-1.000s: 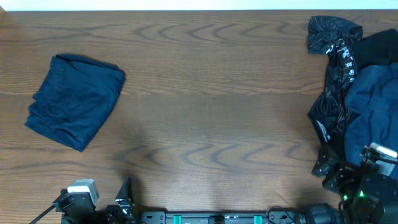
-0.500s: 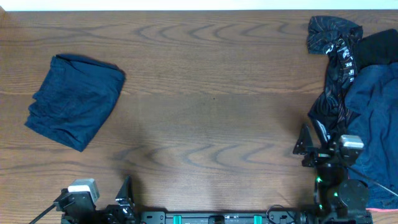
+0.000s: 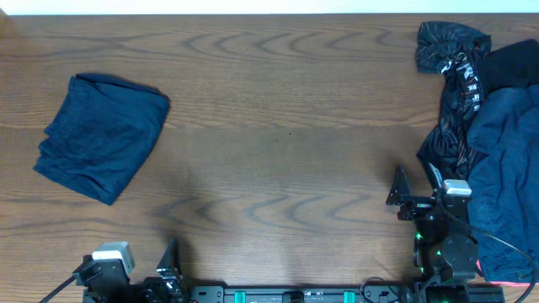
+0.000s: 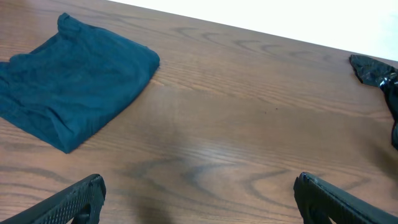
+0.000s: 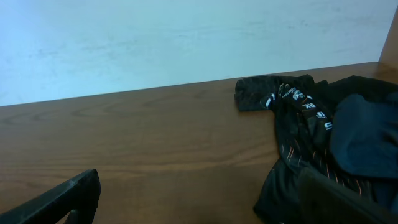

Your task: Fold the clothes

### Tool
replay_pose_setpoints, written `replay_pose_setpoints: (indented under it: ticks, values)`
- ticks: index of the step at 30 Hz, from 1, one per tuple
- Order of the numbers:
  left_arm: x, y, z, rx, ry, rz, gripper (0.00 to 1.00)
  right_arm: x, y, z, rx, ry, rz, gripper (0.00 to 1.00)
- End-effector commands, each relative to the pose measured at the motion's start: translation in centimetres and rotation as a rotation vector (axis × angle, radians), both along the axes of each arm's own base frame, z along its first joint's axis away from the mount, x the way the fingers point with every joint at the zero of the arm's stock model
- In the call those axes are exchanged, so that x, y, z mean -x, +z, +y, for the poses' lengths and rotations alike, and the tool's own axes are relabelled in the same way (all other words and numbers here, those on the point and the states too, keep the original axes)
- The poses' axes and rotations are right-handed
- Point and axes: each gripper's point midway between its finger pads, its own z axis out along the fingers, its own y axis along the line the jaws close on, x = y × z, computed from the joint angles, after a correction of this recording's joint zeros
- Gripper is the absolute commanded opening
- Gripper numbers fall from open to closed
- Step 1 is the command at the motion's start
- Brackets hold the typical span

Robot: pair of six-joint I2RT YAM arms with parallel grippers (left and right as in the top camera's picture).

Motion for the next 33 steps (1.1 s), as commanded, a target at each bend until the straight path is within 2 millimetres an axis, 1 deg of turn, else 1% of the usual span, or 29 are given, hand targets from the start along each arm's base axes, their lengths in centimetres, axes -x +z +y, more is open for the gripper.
replay_pose_setpoints:
  ticks: [1,26,29,31,33]
  values:
    - [0.0,0.0,0.2,-0.022,0.003,-0.001,0.98,0.0,-0.1,0.1,-0.004,0.006,0.003,0.99]
    - [-0.1,-0.2,0.3,-0.024,0.006,0.0,0.98,0.0,-0.1,0.1,-0.004,0.006,0.003,0.99]
    - [-1.2,-0.5,0.2,-0.023,0.007,-0.009,0.98,0.0,-0.1,0.1,-0.004,0.006,0.003,0.99]
    - [-2.9,-0.7,0.1,-0.028,0.004,-0.042,0.98,0.0,-0.1,0.1,-0.003,0.006,0.003,0.99]
    - [-4.8,-1.4,0.1,-0.051,-0.002,-0.068,0.98,0.0,-0.1,0.1,-0.004,0.006,0.003,0.99]
